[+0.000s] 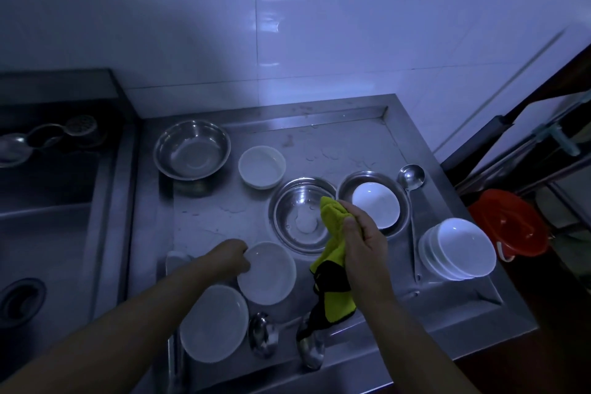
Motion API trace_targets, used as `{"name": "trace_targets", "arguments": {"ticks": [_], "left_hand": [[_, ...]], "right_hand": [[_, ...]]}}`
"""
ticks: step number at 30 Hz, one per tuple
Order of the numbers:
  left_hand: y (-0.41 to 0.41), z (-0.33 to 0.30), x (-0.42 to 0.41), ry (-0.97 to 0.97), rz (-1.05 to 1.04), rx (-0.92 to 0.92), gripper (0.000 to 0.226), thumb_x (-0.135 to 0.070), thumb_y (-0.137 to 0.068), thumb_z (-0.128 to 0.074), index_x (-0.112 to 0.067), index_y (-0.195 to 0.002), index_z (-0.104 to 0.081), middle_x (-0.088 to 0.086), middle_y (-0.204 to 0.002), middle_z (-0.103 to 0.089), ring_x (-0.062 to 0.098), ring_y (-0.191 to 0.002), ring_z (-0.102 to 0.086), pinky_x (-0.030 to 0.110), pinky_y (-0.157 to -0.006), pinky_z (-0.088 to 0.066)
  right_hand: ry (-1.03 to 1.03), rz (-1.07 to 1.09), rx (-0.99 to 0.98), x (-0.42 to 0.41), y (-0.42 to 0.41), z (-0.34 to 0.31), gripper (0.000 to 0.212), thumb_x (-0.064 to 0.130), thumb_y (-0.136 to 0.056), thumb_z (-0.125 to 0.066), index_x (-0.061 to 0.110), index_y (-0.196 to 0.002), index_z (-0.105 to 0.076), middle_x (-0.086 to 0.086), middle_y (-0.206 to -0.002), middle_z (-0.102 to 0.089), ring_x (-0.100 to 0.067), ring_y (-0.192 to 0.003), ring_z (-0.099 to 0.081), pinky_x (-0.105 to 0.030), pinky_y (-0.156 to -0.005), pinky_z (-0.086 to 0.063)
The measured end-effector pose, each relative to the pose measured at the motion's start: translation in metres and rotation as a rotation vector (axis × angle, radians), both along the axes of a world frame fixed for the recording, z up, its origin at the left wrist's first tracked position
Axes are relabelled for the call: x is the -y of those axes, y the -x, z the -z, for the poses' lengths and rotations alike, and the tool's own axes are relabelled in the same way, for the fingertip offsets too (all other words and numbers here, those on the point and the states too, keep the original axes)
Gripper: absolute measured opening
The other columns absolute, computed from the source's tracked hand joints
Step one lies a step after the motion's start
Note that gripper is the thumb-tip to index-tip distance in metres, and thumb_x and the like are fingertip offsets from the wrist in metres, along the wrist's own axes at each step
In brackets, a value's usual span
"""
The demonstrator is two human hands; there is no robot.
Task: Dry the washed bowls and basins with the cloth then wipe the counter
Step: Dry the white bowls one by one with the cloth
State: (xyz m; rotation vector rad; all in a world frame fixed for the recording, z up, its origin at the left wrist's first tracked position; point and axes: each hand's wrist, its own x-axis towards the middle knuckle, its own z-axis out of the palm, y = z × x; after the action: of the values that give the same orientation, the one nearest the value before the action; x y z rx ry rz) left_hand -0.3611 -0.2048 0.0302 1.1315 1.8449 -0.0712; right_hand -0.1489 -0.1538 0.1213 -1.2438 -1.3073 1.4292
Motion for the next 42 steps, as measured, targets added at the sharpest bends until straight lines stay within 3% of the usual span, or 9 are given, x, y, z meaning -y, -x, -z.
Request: {"name": "trace_targets", "arguments": {"ticks": [4, 8, 14, 18, 25, 29, 33, 37, 42], "left_hand": [[0.015, -0.026, 0.008, -0.08, -0.213, 0.077, 0.031, -0.006, -0.075, -0.065, -0.01, -0.052, -0.045, 0.003, -0.054, -0.041, 0.013, -0.048, -0.04, 0.019, -0.043, -0.031], [0.03, -0.06, 0.028, -0.24, -0.244, 0.04, 0.02, -0.02, -0.065, -0.077, -0.009, -0.068, -0.061, 0.005, -0.068, -0.056, 0.018, -0.061, -0.051, 0.026, -0.054, -0.038], [0.045, -0.107, 0.07, -0.65, 0.031, -0.307, 0.048, -0.039, -0.058, -0.078, -0.018, -0.098, -0.061, -0.001, -0.093, -0.051, 0.013, -0.085, -0.044, 0.026, -0.064, -0.03], [0.055, -0.143, 0.105, -0.856, -0.013, -0.327, 0.055, -0.04, -0.056, -0.082, -0.02, -0.103, -0.063, -0.01, -0.093, -0.051, 0.013, -0.091, -0.049, 0.026, -0.072, -0.038], [0.072, -0.201, 0.142, -1.03, -0.401, -0.041, 0.041, -0.014, -0.066, -0.082, -0.02, -0.102, -0.064, -0.004, -0.095, -0.057, 0.004, -0.086, -0.056, 0.007, -0.066, -0.042], [0.072, -0.227, 0.154, -1.074, -0.582, 0.231, 0.008, -0.02, -0.084, -0.066, -0.019, -0.091, -0.062, 0.009, -0.095, -0.061, 0.014, -0.077, -0.062, 0.023, -0.057, -0.05], [0.071, -0.24, 0.158, -1.177, -0.646, 0.092, 0.045, -0.05, -0.072, -0.041, -0.01, -0.084, -0.057, 0.012, -0.085, -0.053, 0.022, -0.071, -0.054, 0.036, -0.056, -0.045], [0.076, -0.24, 0.155, -1.213, -0.703, -0.007, 0.035, -0.042, -0.077, -0.034, -0.011, -0.072, -0.049, 0.014, -0.077, -0.048, 0.022, -0.064, -0.045, 0.031, -0.057, -0.032], [0.07, -0.238, 0.147, -1.202, -0.816, 0.073, 0.028, -0.036, -0.085, -0.038, -0.012, -0.081, -0.051, 0.009, -0.083, -0.048, 0.02, -0.07, -0.046, 0.03, -0.058, -0.033]], "right_hand": [[-0.049, 0.01, -0.037, 0.01, 0.004, -0.012, 0.03, 0.003, -0.099, -0.044, 0.022, -0.104, -0.066, 0.014, -0.097, -0.073, 0.004, -0.092, -0.065, -0.008, -0.075, -0.048], [-0.101, 0.016, -0.014, 0.024, 0.012, -0.021, 0.035, 0.003, -0.097, -0.045, 0.03, -0.098, -0.067, 0.017, -0.097, -0.072, -0.001, -0.097, -0.065, -0.013, -0.082, -0.05], [-0.193, -0.024, 0.059, 0.052, 0.032, -0.032, 0.029, 0.002, -0.095, -0.049, 0.024, -0.102, -0.066, 0.013, -0.101, -0.068, -0.003, -0.097, -0.062, -0.013, -0.081, -0.047], [-0.3, -0.078, 0.109, 0.075, 0.049, -0.044, 0.018, 0.01, -0.093, -0.052, 0.028, -0.092, -0.055, 0.02, -0.084, -0.061, 0.006, -0.074, -0.054, -0.008, -0.067, -0.042], [-0.815, -0.217, 0.187, 0.103, 0.097, -0.077, 0.02, 0.033, -0.092, -0.048, 0.021, -0.108, -0.052, 0.003, -0.111, -0.041, -0.002, -0.102, -0.044, -0.01, -0.091, -0.035], [-1.145, -0.296, 0.282, 0.11, 0.13, -0.107, 0.034, 0.04, -0.097, -0.045, 0.015, -0.117, -0.054, -0.005, -0.12, -0.042, -0.018, -0.108, -0.047, -0.03, -0.091, -0.048], [-1.589, -0.346, 0.625, 0.113, 0.149, -0.119, 0.036, 0.033, -0.089, -0.053, 0.007, -0.107, -0.069, -0.008, -0.111, -0.065, -0.025, -0.104, -0.058, -0.038, -0.092, -0.048], [-1.47, -0.387, 0.592, 0.13, 0.154, -0.117, 0.039, 0.039, -0.091, -0.05, 0.009, -0.11, -0.066, -0.007, -0.11, -0.066, -0.024, -0.106, -0.057, -0.038, -0.102, -0.036], [-1.382, -0.445, 0.441, 0.152, 0.163, -0.113, 0.046, 0.025, -0.077, -0.061, 0.011, -0.121, -0.058, -0.005, -0.117, -0.065, -0.022, -0.104, -0.059, -0.037, -0.091, -0.041]]}}
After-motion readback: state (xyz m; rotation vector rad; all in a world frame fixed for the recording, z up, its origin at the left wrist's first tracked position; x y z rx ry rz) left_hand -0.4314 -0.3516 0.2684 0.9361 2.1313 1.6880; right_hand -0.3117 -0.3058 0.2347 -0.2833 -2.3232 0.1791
